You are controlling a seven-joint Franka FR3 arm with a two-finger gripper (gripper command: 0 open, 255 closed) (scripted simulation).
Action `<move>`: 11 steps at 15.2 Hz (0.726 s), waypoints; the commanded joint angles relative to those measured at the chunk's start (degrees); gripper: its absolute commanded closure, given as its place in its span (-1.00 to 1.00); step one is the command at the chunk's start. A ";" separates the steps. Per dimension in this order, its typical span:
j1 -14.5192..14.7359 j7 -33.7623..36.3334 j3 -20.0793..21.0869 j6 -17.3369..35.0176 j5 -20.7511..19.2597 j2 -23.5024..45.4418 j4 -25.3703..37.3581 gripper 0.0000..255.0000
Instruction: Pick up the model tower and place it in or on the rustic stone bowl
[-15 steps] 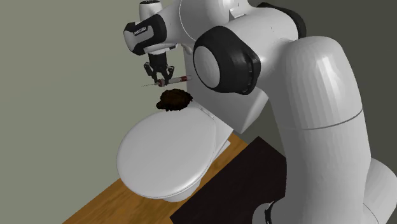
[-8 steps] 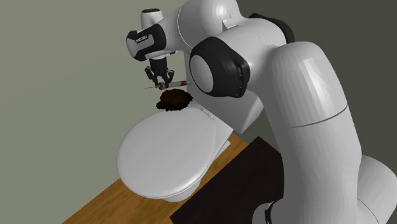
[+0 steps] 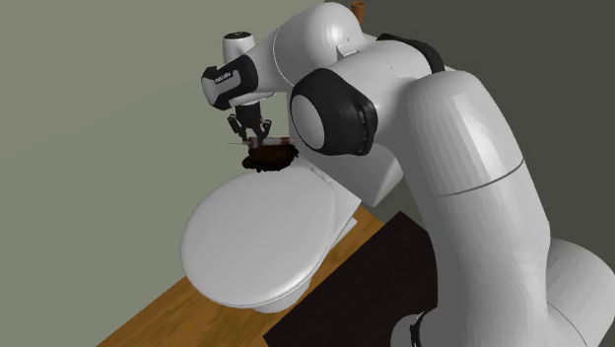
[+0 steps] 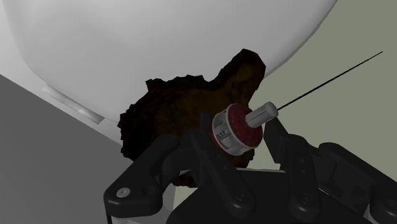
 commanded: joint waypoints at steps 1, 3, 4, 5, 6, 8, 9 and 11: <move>-0.01 -0.10 0.02 1.18 0.03 1.29 0.14 1.00; -0.01 -0.10 0.02 1.18 0.03 1.29 0.14 1.00; -0.01 -0.10 0.02 1.18 0.03 1.29 0.14 1.00; -0.01 -0.10 0.02 1.18 0.03 1.29 0.14 1.00; -0.01 -0.10 0.02 1.18 0.03 1.29 0.14 1.00; -0.01 -0.10 0.02 1.18 0.03 1.29 0.14 1.00; -0.01 -0.10 0.02 1.18 0.03 1.29 0.14 1.00; -0.01 -0.10 0.02 1.18 0.03 1.29 0.14 -1.00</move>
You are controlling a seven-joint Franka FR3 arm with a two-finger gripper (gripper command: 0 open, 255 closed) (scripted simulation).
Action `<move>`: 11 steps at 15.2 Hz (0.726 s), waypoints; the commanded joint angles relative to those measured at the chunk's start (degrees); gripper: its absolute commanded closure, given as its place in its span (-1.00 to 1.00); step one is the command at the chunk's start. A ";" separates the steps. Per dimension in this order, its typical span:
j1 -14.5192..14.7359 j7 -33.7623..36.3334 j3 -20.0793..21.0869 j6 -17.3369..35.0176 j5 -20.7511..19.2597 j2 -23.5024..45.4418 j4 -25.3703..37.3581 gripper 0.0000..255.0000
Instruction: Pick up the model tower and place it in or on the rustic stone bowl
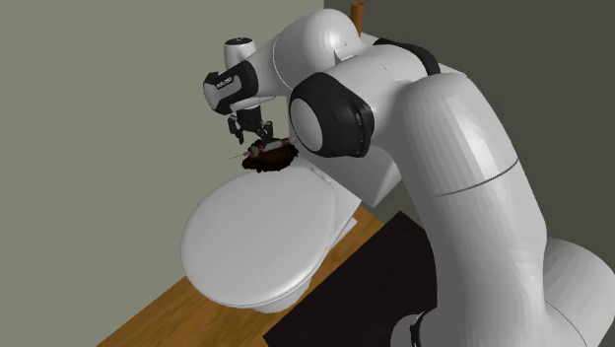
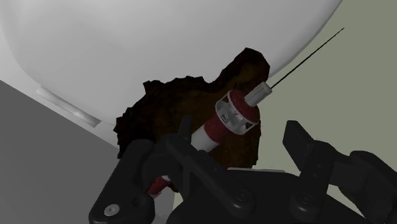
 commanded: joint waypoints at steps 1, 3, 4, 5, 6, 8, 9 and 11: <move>0.00 0.00 0.00 0.00 0.00 0.00 0.00 -1.00; 0.00 0.00 0.00 0.00 0.00 0.00 0.00 -1.00; 0.00 0.00 0.00 0.00 0.00 0.00 0.00 -1.00; -0.06 0.01 -0.03 -1.13 -0.02 -1.17 -0.05 -1.00; -0.13 0.02 -0.05 -2.31 -0.04 -2.29 0.02 -1.00; -0.25 0.05 -0.09 -4.53 -0.09 -4.13 0.39 -1.00; -0.24 0.05 -0.09 -4.53 -0.09 -4.13 0.39 -1.00; -0.25 0.05 -0.09 -4.53 -0.09 -4.13 0.39 -1.00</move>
